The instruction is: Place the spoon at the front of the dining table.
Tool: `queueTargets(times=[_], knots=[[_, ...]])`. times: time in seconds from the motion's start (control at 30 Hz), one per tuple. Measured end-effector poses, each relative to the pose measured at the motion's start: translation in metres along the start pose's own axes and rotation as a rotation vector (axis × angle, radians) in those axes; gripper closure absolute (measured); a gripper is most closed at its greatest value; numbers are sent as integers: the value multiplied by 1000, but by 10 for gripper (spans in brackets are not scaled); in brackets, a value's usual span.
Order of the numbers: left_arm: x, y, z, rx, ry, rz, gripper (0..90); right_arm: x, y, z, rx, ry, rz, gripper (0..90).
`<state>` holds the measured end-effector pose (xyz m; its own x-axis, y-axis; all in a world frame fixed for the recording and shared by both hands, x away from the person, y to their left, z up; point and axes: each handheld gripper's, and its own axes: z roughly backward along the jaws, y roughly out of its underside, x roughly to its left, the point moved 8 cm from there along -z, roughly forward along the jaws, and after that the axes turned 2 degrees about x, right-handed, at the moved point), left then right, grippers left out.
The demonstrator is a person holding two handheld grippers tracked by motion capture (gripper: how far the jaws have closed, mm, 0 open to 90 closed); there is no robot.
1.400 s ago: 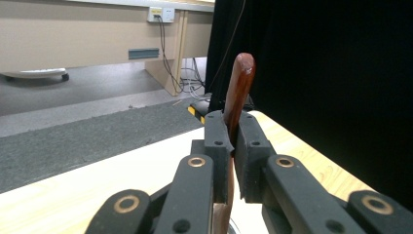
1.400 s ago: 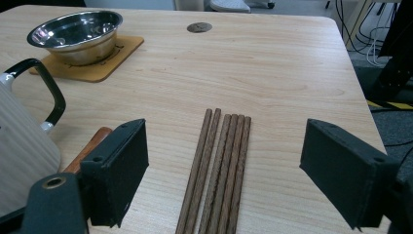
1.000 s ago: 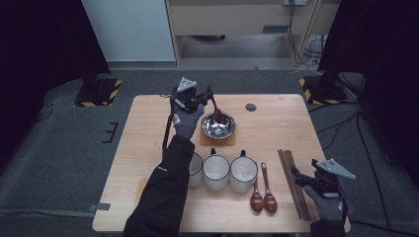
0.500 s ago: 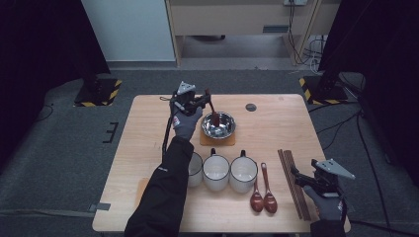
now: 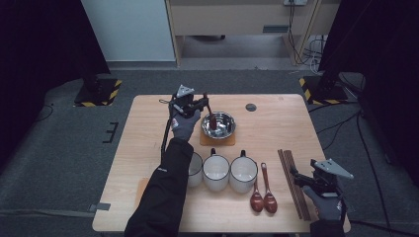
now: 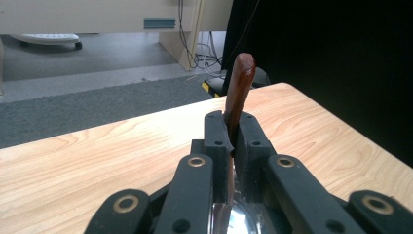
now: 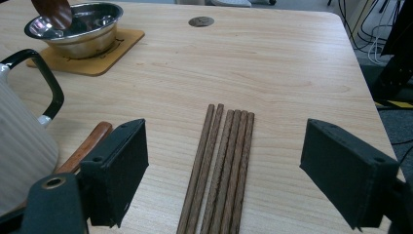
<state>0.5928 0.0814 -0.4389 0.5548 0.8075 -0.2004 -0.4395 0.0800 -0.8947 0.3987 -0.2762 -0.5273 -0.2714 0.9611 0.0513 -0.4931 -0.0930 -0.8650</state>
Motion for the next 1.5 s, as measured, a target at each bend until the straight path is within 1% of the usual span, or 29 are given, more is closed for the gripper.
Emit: queueTargets(times=[0.1, 0.2, 0.33, 0.6, 0.67, 0.9, 1.23, 1.33, 1.5], knots=[[3, 4, -2, 5, -2, 2, 839, 0, 0, 0, 1, 0, 4, 172], [4, 7, -3, 11, -6, -6, 840, 1, 1, -1, 4, -2, 7, 172], [8, 11, -6, 19, -11, 2, 839, 0, 1, -1, 5, 0, 4, 172], [11, 18, -10, 39, -15, 6, 839, 0, 2, -2, 9, -1, 4, 172], [11, 19, -10, 41, -12, 13, 839, 1, 2, -2, 8, -3, 3, 172], [11, 20, -11, 52, -10, 13, 838, 1, 2, -2, 9, -4, 7, 172], [11, 23, -11, 71, -10, 1, 833, 1, 2, -2, 9, -3, 9, 172], [11, 23, -10, 69, -10, 2, 827, 1, 2, -2, 8, -1, 9, 172], [14, 24, -9, 84, -27, -9, 798, 1, 2, -2, 9, 0, 9, 172]])
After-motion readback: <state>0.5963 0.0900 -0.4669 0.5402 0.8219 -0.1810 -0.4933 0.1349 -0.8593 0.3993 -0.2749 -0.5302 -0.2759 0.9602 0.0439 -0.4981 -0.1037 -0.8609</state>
